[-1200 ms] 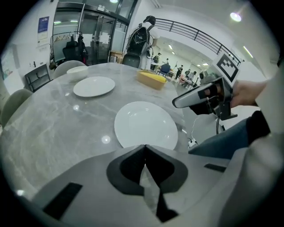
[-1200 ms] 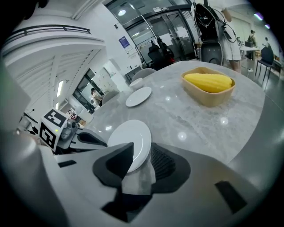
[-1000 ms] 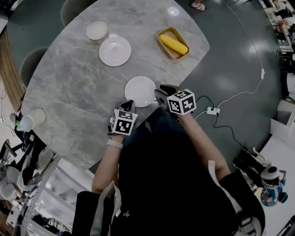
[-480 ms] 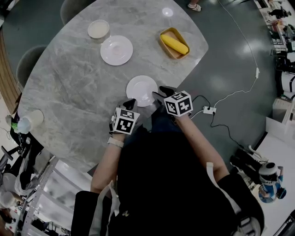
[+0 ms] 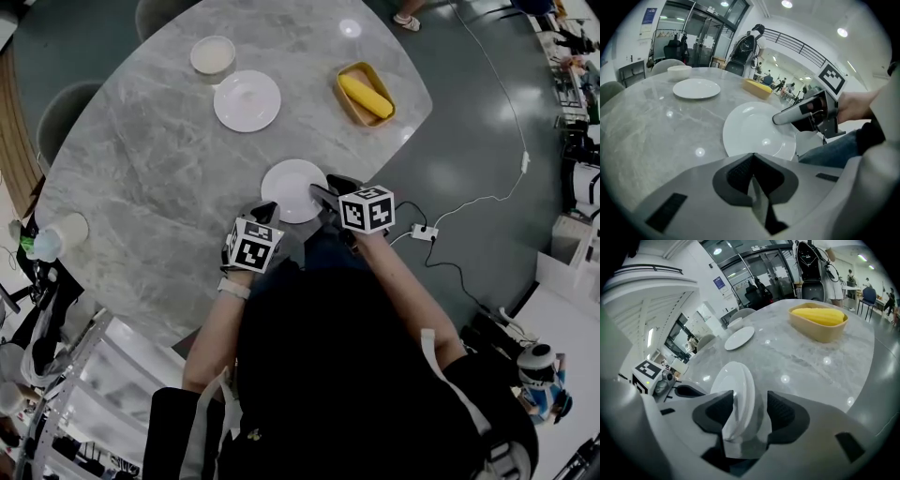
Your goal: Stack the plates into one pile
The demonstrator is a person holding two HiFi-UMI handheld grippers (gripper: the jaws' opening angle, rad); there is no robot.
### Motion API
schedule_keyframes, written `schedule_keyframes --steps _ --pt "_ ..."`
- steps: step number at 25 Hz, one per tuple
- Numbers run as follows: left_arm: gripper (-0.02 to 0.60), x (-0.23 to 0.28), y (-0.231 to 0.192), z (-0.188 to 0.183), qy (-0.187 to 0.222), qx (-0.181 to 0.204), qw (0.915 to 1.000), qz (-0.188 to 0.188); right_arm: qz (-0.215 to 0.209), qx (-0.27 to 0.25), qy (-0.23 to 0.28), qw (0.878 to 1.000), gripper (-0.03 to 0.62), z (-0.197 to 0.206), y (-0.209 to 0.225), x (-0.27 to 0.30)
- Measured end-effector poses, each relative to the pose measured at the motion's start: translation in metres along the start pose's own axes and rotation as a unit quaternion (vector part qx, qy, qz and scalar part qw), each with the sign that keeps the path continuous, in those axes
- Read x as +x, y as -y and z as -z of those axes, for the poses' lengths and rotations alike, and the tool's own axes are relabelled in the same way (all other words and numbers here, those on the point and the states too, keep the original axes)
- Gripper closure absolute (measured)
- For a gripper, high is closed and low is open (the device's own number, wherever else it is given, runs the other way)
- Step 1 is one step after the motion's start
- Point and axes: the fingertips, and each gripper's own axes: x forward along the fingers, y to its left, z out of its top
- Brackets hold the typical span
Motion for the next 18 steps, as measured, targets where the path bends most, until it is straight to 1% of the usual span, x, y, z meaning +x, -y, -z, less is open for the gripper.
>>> schedule_keyframes --steps 6,9,12,13,16,18 --pt "0.574 0.001 0.0 0.001 0.001 -0.003 1.0 0.002 -0.034 0.016 0.002 0.999 0.378 -0.006 -0.005 0.006" --pt "0.574 0.002 -0.002 -0.002 0.006 -0.012 0.9999 0.001 -0.048 0.015 -0.006 0.999 0.378 -0.006 -0.008 0.009" --pt "0.574 0.003 -0.003 -0.002 0.003 -0.016 0.9999 0.0 -0.066 0.008 -0.019 0.998 0.378 -0.004 -0.014 0.013" --pt "0.574 0.003 -0.003 -0.001 0.003 -0.016 0.9999 -0.001 -0.07 0.005 -0.023 0.997 0.382 -0.003 -0.016 0.015" --pt "0.574 0.003 -0.005 0.0 0.007 -0.019 0.9998 0.001 -0.082 0.0 -0.029 0.996 0.433 -0.003 -0.022 0.02" --pt "0.574 0.002 -0.004 -0.001 0.004 -0.028 0.9996 0.003 -0.086 -0.006 -0.031 0.996 0.436 -0.005 -0.023 0.02"
